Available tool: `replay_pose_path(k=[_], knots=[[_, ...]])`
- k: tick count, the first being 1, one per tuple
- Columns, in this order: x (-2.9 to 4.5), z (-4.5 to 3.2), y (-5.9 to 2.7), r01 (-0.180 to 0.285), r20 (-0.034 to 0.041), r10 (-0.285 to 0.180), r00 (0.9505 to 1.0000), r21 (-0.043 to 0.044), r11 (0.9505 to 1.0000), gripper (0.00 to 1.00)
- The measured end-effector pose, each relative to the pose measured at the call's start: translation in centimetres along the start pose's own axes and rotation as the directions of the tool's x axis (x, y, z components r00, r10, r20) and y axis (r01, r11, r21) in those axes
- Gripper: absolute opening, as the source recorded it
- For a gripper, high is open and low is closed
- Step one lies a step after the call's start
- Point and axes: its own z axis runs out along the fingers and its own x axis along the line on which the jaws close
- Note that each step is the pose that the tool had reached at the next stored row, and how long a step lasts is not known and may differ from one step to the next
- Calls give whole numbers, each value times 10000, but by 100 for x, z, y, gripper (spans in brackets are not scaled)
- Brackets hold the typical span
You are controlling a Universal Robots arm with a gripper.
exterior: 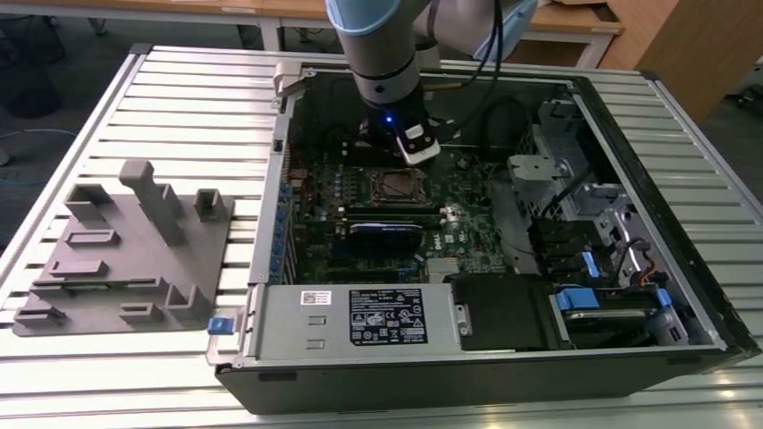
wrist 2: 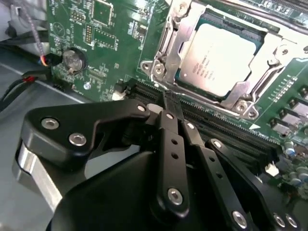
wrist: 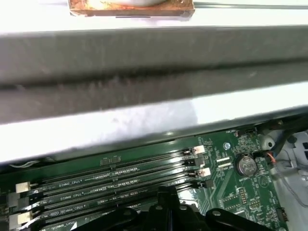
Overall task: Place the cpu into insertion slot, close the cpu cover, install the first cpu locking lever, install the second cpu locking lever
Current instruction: 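Install the first cpu locking lever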
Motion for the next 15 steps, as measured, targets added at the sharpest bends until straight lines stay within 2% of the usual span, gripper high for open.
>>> replay_pose_path(k=[7, 8, 9, 11, 12, 15], knots=[[-6, -21, 6, -1, -5, 1, 10000, -2, 10000, 11], [-7, -21, 6, -16, -77, 16, 10000, 17, 10000, 11], [-9, -19, 6, -45, -217, 46, 9998, 53, 10000, 11], [-13, -13, 6, -122, -571, 130, 9983, 139, 9998, 11], [-14, -12, 6, -149, -695, 160, 9975, 171, 9997, 11], [-14, -12, 6, -155, -729, 168, 9972, 181, 9997, 11]])
